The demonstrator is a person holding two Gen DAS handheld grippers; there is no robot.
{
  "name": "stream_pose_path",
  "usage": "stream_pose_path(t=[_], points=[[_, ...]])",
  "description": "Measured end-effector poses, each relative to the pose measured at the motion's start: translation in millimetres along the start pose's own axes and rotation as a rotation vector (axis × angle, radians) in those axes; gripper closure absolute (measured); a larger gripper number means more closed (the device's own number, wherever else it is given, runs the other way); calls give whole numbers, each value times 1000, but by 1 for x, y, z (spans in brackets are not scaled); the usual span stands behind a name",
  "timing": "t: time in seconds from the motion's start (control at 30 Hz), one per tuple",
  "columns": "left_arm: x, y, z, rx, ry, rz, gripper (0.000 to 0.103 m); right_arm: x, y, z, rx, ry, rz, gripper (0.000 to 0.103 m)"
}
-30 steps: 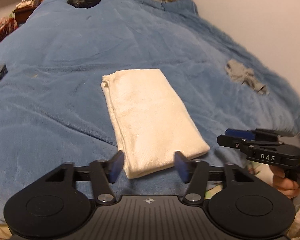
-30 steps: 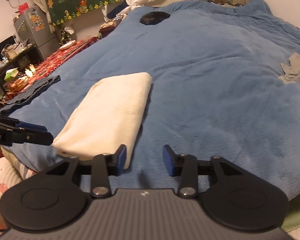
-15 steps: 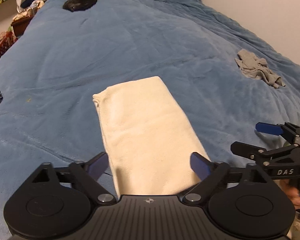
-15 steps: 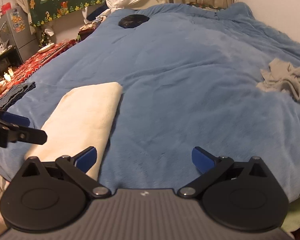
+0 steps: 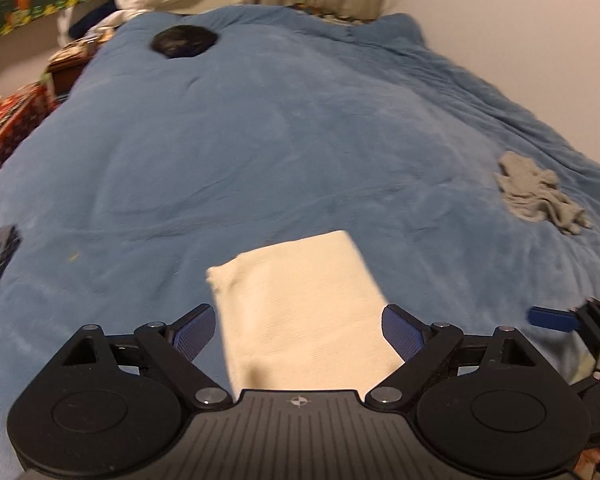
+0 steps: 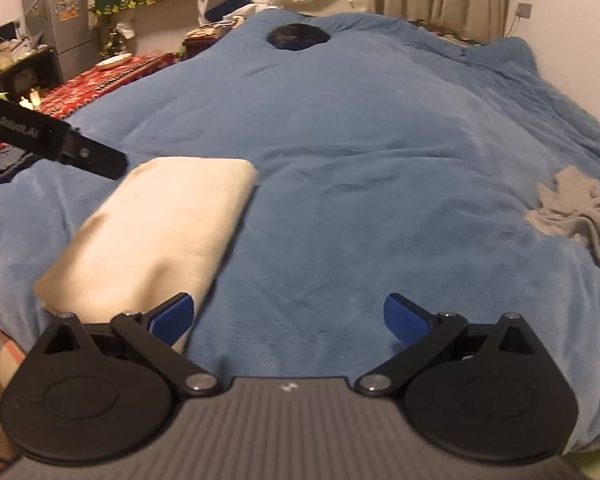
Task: Fold clothes
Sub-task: 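Open the left gripper wide and move it over the strip's end, then close the left gripper on the strip's end while the right gripper approaches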
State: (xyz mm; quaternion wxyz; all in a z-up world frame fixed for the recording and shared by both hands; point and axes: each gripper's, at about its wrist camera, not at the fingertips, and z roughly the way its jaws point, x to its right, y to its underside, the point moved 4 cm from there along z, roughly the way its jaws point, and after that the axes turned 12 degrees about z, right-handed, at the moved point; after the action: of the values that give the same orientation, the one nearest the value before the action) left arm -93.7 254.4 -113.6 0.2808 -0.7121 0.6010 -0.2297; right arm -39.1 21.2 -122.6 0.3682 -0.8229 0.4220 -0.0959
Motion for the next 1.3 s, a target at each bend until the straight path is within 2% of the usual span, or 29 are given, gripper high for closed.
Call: stream_pose_path(t=[0.17,0.3,0.33,0.4,0.43,0.47,0.5,0.53,0.57,0.6,0.63,0.7,0.8,0.9,1.07,1.2,1.3], points=[[0,-8,7,-9,-14,25,12,-1,-7,6,19,0,-1,1],[-4,-11,14,-8,-33,-1,12,7,-20,15,17,-13,107,1],[-5,-11,16,1,-34,-5,15,9,-22,18,14,-11,129,1],[-4,-13,20,12,-54,8,29,9,-26,22,22,-19,144,6],[-4,-15,23,17,-66,18,38,8,-28,24,36,-23,142,16],[-4,-16,26,20,-81,27,48,6,-30,28,41,-24,141,33],[-3,-18,30,19,-83,27,53,6,-31,32,39,-26,146,43],[-3,-18,35,10,-75,17,68,7,-33,38,35,-27,157,73],[-2,-19,40,1,-66,7,85,9,-36,46,26,-29,182,97],[-2,-19,45,-8,-61,-5,93,11,-38,55,18,-30,207,101],[-2,-19,52,-16,-65,-20,101,13,-41,63,10,-31,232,101],[-2,-20,62,-27,-71,-48,103,16,-48,77,6,-65,275,103],[2,-24,74,-39,-51,-87,103,14,-64,94,3,-132,309,103],[8,-28,84,-56,-35,-104,103,14,-80,116,-20,-162,311,103],[14,-31,94,-63,-19,-110,103,18,-89,158,-129,-229,373,103],[10,-31,99,-63,0,-133,103,5,-81,160,-147,-242,312,103],[9,-31,100,-52,11,-144,103,-5,-72,148,-108,-218,232,103]])
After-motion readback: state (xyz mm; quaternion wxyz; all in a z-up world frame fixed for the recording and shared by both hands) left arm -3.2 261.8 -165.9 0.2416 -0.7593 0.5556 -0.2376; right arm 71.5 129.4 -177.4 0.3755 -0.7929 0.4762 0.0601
